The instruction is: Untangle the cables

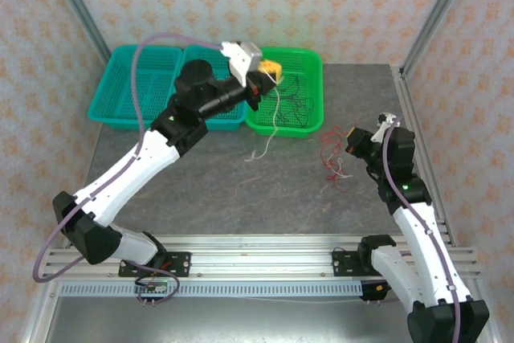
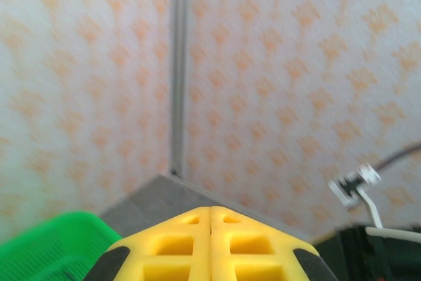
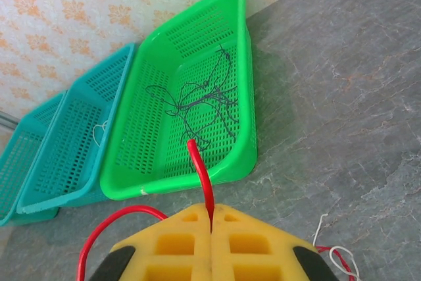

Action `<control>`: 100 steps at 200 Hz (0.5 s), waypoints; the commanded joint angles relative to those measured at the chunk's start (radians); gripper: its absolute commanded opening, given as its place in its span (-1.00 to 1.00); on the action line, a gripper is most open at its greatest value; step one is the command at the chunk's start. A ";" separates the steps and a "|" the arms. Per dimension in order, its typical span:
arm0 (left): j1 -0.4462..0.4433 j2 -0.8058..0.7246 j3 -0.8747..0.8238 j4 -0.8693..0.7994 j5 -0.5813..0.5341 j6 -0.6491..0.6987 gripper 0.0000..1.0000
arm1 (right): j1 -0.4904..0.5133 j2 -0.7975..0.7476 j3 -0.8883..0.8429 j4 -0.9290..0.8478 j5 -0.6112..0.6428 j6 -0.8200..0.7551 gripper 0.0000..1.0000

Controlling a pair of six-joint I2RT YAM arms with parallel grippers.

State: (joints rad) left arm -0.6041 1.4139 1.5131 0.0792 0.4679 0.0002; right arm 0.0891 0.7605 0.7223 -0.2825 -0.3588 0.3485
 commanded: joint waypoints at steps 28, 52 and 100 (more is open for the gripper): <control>0.123 0.077 0.290 -0.101 -0.183 0.131 -1.00 | 0.004 -0.020 -0.009 0.044 -0.013 0.030 -1.00; 0.206 0.163 0.421 -0.127 -0.197 0.125 -1.00 | 0.004 -0.040 -0.007 0.027 -0.015 0.031 -1.00; 0.361 0.393 0.690 -0.240 -0.206 0.033 -1.00 | 0.004 -0.077 -0.013 -0.003 -0.016 0.032 -1.00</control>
State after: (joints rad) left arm -0.3046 1.7107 2.0945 -0.0563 0.2829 0.0959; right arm 0.0891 0.7048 0.7216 -0.2729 -0.3664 0.3664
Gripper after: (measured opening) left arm 0.051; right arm 0.038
